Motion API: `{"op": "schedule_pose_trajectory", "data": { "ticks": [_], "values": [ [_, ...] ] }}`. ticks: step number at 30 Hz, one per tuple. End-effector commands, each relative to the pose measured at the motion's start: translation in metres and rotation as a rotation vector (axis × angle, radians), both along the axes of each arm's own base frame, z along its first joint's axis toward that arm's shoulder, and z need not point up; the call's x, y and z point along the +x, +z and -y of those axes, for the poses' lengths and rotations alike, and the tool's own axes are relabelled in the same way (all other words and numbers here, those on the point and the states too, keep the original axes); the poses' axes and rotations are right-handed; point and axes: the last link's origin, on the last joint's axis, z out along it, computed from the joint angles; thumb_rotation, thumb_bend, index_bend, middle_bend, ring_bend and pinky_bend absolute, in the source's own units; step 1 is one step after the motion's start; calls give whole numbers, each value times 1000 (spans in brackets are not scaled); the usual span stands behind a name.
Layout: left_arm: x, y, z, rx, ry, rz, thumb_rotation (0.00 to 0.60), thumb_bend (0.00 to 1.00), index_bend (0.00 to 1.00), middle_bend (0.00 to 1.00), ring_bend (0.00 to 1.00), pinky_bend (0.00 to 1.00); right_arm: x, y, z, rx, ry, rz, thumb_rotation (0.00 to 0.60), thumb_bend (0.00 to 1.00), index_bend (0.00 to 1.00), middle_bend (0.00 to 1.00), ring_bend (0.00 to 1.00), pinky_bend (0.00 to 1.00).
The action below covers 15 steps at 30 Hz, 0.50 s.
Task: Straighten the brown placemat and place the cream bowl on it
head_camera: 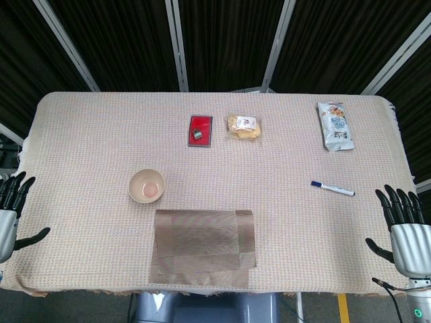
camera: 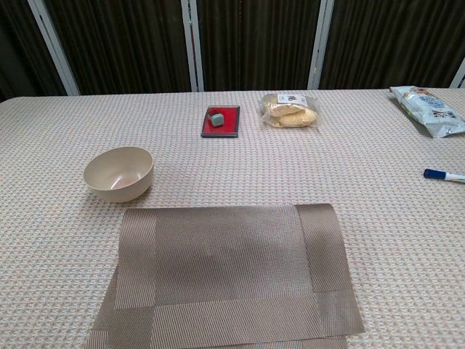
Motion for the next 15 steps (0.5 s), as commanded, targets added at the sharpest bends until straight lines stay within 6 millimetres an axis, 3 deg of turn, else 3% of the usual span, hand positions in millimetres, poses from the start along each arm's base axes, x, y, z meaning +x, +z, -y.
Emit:
{"op": "schedule_pose_trajectory", "data": {
  "ticks": [1,8,11,15],
  "values": [
    [-2,-1,2,-6,6,-6,600,0,0,0,0,0,1,2,-3,-1,7,6,600,0,0,0,0,0],
    [-5,-23,-4,-97,-32,-7,600,0,0,0,0,0,8,3,-4,5,30,27,600,0,0,0,0,0],
    [-4,-54,-21,-212,-46,40,600,5,0,0,0,0,11,2,-3,15,38,47,600,0,0,0,0,0],
    [4,-92,-53,-281,-91,61,600,96,60,0,0,0,9,2,3,19,28,47,600,0,0,0,0,0]
  ]
}}
